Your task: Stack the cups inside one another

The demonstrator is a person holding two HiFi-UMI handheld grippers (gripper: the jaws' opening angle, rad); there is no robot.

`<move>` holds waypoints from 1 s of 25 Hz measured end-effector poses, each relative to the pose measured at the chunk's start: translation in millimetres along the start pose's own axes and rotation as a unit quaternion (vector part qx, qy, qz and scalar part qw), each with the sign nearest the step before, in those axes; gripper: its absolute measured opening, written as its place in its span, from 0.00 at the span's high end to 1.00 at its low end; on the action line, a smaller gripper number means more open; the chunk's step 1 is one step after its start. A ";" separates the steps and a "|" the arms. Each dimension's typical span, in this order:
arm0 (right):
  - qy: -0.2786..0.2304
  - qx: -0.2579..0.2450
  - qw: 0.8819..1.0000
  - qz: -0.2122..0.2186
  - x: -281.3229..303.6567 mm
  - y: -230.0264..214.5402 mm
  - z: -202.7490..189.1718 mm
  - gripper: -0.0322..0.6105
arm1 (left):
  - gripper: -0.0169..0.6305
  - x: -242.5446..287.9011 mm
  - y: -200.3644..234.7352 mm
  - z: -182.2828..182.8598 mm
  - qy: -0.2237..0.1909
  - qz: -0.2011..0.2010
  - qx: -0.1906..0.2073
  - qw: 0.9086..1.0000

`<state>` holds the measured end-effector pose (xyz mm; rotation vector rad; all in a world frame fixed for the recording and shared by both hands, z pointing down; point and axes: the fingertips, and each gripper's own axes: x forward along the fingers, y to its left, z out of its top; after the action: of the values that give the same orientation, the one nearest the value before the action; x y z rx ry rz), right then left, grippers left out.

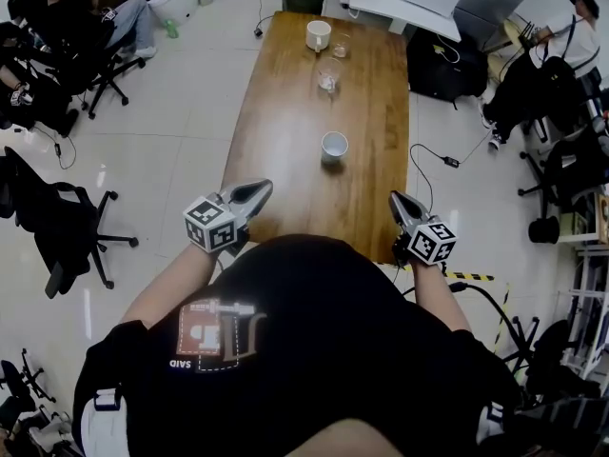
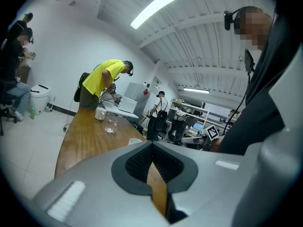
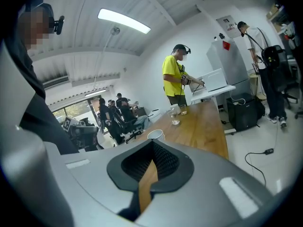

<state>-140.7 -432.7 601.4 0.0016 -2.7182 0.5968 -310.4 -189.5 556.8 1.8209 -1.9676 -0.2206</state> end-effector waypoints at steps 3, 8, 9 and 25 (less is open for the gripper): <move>0.018 -0.029 0.999 0.008 5.3 6.7 0.4 0.93 | 0.97 -2.8 2.2 -1.1 -0.002 0.004 -0.002 1.000; 0.029 -0.042 0.999 0.019 11.4 15.2 -0.7 0.93 | 0.97 -5.3 4.6 0.0 -0.007 0.008 -0.005 1.000; 0.031 -0.042 0.998 0.020 11.8 15.6 -1.8 0.93 | 0.97 -5.8 5.1 0.1 -0.008 0.009 -0.005 1.000; 0.046 -0.051 0.997 0.019 10.9 13.1 -13.4 0.93 | 0.97 -6.2 5.6 1.1 -0.011 0.008 -0.005 1.000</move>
<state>-147.4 -414.6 611.2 -0.1000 -2.6614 0.4572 -315.7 -183.0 556.9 1.8033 -1.9929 -0.2461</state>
